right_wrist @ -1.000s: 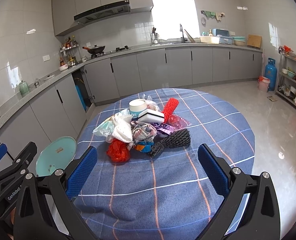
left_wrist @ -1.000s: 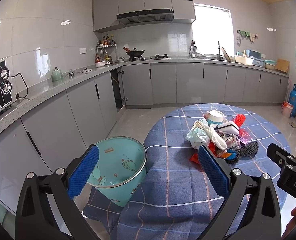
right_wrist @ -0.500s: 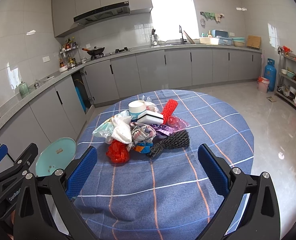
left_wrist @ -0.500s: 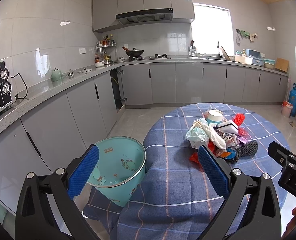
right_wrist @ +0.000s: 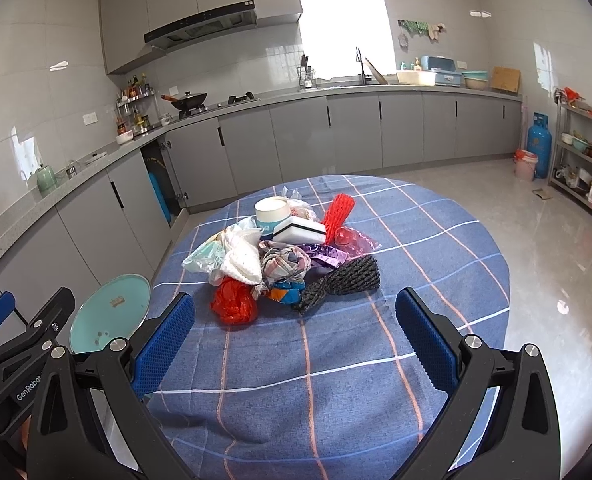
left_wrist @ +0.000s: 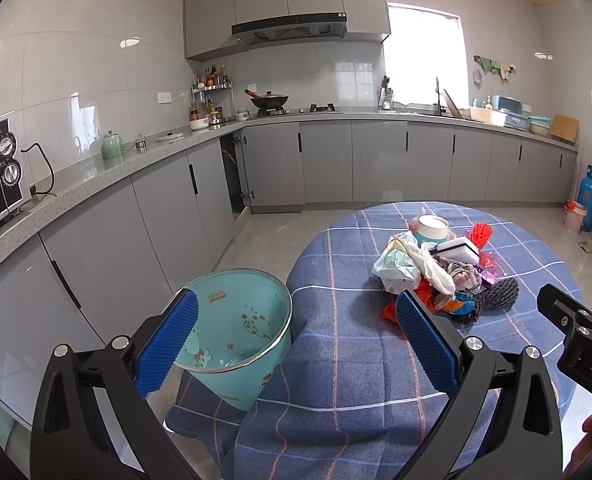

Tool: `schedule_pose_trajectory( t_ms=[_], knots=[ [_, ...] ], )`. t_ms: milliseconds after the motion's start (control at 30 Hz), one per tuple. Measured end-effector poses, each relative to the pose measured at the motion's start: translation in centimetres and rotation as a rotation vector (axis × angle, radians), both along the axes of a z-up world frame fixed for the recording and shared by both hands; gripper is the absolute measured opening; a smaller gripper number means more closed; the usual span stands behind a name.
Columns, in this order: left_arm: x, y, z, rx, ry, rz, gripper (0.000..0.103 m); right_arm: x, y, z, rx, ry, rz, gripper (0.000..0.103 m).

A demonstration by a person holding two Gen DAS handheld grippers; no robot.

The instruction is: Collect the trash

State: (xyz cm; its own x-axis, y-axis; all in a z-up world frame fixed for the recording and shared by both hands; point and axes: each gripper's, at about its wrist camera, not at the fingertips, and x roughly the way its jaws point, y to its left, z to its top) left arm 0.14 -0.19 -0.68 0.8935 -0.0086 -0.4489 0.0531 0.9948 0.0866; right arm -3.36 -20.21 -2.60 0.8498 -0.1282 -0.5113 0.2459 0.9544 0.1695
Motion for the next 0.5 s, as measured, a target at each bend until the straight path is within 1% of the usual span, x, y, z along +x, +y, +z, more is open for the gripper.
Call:
schedule_pose_trajectory(
  t_ms=[200, 233, 300, 400, 500],
  knots=[
    [0.7, 0.0, -0.8, -0.001, 0.023, -0.003, 0.097, 0.3, 0.0, -0.7, -0.020, 0.004, -0.014, 0.099],
    [0.9, 0.1, -1.0, -0.005, 0.033, 0.002, 0.097, 0.3, 0.1, -1.1, -0.045, -0.001, -0.034, 0.099],
    [1.7, 0.4, -1.7, -0.027, 0.064, 0.001, 0.097, 0.7, -0.1, -1.7, -0.058, 0.010, -0.044, 0.099],
    [2.9, 0.6, -3.1, -0.038, 0.106, 0.004, 0.097, 1.8, -0.9, -3.2, -0.018, 0.059, -0.010, 0.099],
    [4.0, 0.3, -4.5, -0.033, 0.144, -0.011, 0.097, 2.9, -1.8, -5.0, 0.019, 0.098, 0.008, 0.099]
  ],
)
